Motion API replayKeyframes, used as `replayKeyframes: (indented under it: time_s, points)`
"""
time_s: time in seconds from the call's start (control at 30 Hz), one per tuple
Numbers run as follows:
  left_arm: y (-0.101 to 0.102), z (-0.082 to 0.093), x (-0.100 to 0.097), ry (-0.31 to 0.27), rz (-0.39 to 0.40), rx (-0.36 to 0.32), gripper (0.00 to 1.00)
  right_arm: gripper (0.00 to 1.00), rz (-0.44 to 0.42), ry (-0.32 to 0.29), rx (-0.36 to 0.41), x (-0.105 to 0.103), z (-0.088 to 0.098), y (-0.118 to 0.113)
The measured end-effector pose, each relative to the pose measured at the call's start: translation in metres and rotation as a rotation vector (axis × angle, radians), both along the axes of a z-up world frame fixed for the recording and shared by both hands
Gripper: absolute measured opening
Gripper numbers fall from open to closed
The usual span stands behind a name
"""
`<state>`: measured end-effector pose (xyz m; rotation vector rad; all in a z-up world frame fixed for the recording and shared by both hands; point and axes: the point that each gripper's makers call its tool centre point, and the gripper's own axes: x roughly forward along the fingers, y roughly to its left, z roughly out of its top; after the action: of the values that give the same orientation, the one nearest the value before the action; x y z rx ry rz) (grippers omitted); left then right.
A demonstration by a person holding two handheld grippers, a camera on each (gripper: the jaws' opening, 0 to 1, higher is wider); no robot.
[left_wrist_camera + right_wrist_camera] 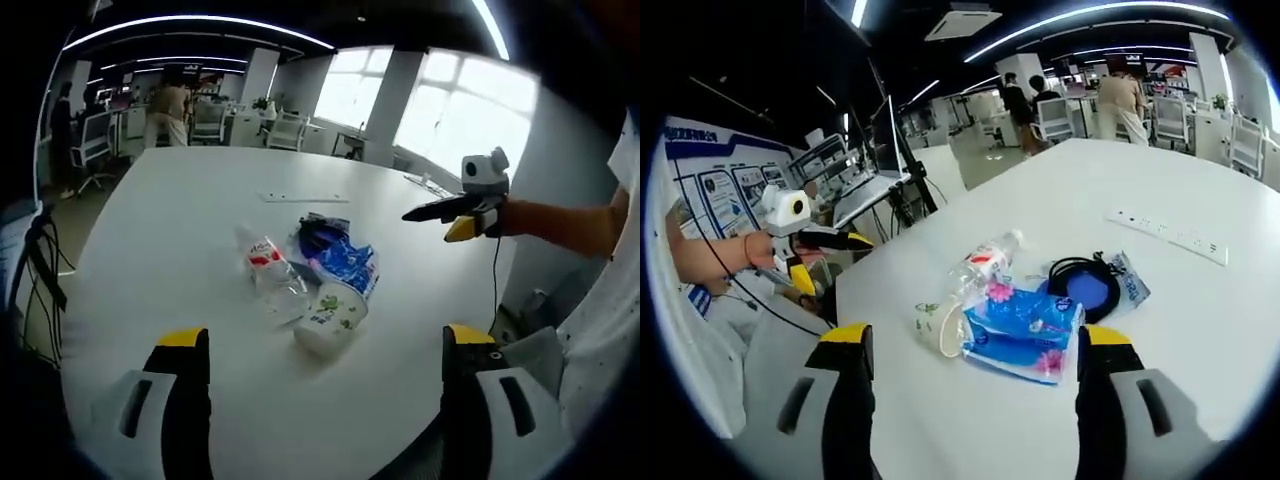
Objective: Arrange the tabletop items into an orderly group along one side of the table until the central work area is clear of visible clutter.
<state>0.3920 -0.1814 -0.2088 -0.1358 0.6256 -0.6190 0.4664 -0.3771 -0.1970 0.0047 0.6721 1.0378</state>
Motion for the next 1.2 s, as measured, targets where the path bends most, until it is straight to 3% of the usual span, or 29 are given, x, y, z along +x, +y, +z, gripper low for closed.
replayKeyframes:
  time_s: [1.2]
  points:
    - [0.010,0.008,0.022,-0.033,0.021,-0.052,0.99,0.80,0.139,0.009,0.008,0.055,0.003,0.084]
